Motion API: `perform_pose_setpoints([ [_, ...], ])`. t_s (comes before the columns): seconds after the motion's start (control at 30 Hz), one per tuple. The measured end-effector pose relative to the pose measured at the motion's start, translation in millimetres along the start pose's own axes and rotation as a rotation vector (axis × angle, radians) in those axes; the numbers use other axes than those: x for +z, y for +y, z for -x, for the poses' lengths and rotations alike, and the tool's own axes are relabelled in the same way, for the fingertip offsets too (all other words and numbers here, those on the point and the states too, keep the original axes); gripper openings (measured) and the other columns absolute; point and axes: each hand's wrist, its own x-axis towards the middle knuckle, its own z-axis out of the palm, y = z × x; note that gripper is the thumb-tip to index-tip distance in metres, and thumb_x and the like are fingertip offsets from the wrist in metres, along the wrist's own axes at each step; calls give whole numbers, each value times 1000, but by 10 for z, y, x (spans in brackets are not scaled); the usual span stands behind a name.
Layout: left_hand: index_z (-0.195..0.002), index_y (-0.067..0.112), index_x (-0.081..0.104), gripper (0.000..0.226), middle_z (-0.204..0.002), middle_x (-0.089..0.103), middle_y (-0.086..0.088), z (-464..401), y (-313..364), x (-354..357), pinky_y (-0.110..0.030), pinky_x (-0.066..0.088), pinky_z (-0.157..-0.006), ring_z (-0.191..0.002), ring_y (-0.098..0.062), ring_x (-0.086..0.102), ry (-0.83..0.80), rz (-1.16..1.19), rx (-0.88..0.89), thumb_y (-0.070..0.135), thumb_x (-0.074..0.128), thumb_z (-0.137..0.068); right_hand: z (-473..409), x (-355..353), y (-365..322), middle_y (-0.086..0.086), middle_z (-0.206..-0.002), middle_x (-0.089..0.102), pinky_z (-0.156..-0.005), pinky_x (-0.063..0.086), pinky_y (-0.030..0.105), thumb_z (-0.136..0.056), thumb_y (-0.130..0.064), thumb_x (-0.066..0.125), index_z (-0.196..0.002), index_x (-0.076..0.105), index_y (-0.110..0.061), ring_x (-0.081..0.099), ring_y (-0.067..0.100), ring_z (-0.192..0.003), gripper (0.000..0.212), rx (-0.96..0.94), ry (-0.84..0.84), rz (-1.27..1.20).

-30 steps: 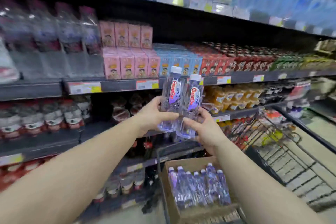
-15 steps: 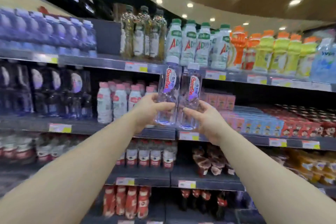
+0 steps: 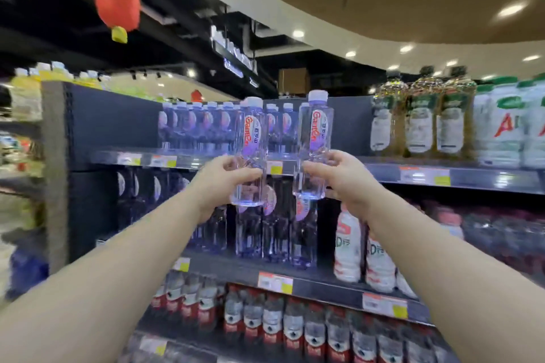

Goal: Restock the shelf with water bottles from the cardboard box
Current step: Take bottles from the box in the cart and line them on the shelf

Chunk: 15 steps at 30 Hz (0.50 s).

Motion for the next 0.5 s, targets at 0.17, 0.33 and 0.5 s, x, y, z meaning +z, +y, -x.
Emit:
perform_pose_setpoints([
  [0.17,-93,22,65,30,-103,73,3,-620,-41,-472,-37,52,-87,-102,-19,68,66,-29,71,32,85,-72,-704,345,-233,4,-120,66,-71,49,30,-74,-36,81,-125,59,-11,64,14,-86,60,-81,27,83],
  [0.33,-95,28,61,41,-115,69,1,-1181,-50,-586,-38,46,-80,-101,-25,71,77,-11,120,40,87,-65,-1298,442,-204,-2,-98,69,-59,46,26,-79,-33,79,-113,66,-12,59,6,-66,42,-119,54,143],
  [0.5,-121,21,59,67,-112,74,2,-1630,-119,-575,-51,51,-96,-101,-23,72,50,-49,115,44,86,-64,-1768,557,-33,14,-98,68,-67,51,40,-63,-51,82,-108,64,-5,54,19,-78,67,-54,38,195],
])
